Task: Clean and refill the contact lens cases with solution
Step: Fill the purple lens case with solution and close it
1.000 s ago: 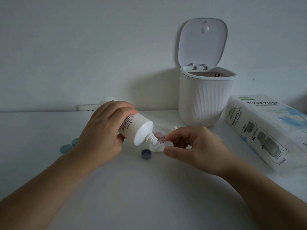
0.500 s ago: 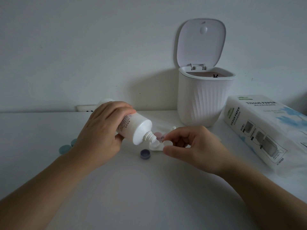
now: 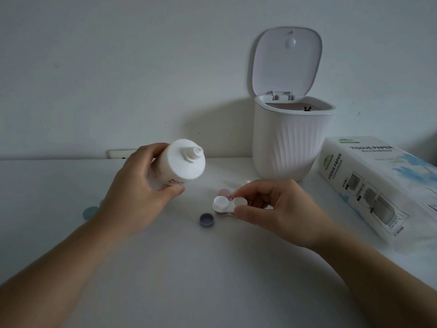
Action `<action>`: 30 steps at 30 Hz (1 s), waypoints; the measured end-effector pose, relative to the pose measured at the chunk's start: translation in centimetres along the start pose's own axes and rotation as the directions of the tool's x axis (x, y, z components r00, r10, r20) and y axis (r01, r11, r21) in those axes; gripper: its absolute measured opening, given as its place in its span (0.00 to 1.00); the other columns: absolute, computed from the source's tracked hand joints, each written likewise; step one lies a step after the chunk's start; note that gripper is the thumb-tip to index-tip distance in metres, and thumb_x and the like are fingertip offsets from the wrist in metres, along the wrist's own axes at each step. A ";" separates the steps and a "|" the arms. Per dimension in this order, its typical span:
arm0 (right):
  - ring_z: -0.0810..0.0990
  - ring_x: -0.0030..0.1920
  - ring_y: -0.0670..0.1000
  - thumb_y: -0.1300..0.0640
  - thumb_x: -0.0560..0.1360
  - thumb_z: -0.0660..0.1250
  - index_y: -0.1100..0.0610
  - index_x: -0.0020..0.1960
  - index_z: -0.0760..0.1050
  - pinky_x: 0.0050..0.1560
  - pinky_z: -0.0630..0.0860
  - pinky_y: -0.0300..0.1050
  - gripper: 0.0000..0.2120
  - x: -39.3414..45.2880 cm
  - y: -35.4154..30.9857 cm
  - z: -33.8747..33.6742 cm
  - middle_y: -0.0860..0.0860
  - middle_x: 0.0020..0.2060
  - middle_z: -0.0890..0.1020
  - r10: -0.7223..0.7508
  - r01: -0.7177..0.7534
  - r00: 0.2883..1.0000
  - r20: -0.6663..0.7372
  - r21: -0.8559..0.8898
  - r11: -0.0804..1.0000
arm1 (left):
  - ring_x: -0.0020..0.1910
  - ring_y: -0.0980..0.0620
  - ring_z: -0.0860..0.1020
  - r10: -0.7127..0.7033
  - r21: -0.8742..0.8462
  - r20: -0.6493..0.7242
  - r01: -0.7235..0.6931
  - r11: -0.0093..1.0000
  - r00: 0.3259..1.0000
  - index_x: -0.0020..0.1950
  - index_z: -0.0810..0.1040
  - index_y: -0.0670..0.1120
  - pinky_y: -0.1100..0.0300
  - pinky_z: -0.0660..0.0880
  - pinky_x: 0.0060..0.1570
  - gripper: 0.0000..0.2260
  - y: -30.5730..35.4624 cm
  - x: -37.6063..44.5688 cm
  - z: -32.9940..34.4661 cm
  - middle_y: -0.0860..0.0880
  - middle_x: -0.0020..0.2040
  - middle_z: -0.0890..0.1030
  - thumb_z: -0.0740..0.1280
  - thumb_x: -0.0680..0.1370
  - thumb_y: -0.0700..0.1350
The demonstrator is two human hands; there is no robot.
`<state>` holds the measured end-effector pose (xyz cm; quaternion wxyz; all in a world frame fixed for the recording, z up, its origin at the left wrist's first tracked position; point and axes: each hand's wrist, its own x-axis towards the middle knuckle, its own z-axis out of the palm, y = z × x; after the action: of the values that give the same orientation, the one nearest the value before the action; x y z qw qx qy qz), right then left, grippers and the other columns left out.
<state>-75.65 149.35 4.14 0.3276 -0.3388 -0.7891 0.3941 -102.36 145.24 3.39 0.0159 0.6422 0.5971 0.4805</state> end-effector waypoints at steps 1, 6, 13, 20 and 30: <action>0.77 0.35 0.48 0.56 0.72 0.77 0.45 0.49 0.85 0.39 0.75 0.41 0.09 0.0 0.1 0.0 0.55 0.38 0.83 -0.001 0.001 1.000 0.001 0.005 1.000 | 0.56 0.72 0.73 -0.046 -0.041 0.003 0.046 0.998 0.999 0.60 0.73 0.63 0.80 0.65 0.51 0.28 -0.1 0.0 -0.1 0.68 0.57 0.78 0.80 0.68 0.44; 0.77 0.34 0.46 0.56 0.72 0.77 0.43 0.49 0.85 0.40 0.75 0.39 0.10 0.1 0.2 -0.1 0.52 0.37 0.83 -0.011 0.011 1.000 0.001 -0.006 1.000 | 0.60 0.67 0.77 -0.187 -0.183 0.022 0.188 0.965 0.982 0.59 0.75 0.61 0.63 0.71 0.59 0.26 -0.2 0.4 -0.2 0.68 0.55 0.81 0.77 0.63 0.53; 0.77 0.34 0.45 0.54 0.72 0.77 0.41 0.50 0.85 0.39 0.74 0.37 0.10 0.1 0.4 -0.1 0.51 0.36 0.82 -0.019 0.019 1.000 -0.001 -0.031 0.999 | 0.54 0.60 0.83 -0.324 -0.280 0.042 0.322 0.904 0.945 0.59 0.79 0.57 0.50 0.78 0.59 0.25 -0.4 0.8 -0.3 0.61 0.53 0.85 0.76 0.62 0.59; 0.77 0.34 0.47 0.55 0.72 0.77 0.40 0.49 0.85 0.39 0.74 0.39 0.11 0.1 0.4 -0.2 0.53 0.37 0.83 -0.044 0.044 0.999 -0.005 -0.009 0.999 | 0.63 0.52 0.74 -0.107 -0.120 -0.254 0.079 0.990 0.961 0.75 0.65 0.55 0.61 0.71 0.63 0.40 0.8 0.0 0.1 0.56 0.69 0.69 0.76 0.65 0.57; 0.78 0.35 0.47 0.51 0.71 0.77 0.44 0.52 0.85 0.41 0.77 0.44 0.11 0.2 0.6 -0.2 0.47 0.35 0.82 -0.057 0.058 0.998 0.005 -0.029 0.998 | 0.50 0.52 0.77 0.101 -0.187 0.314 -0.043 0.981 0.944 0.62 0.78 0.61 0.59 0.74 0.50 0.23 3.2 -2.6 1.8 0.59 0.53 0.80 0.72 0.68 0.64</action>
<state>-75.44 149.87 3.73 0.3323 -0.3199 -0.8048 0.3736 -98.37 143.26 2.82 0.1528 0.7294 0.5172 0.4209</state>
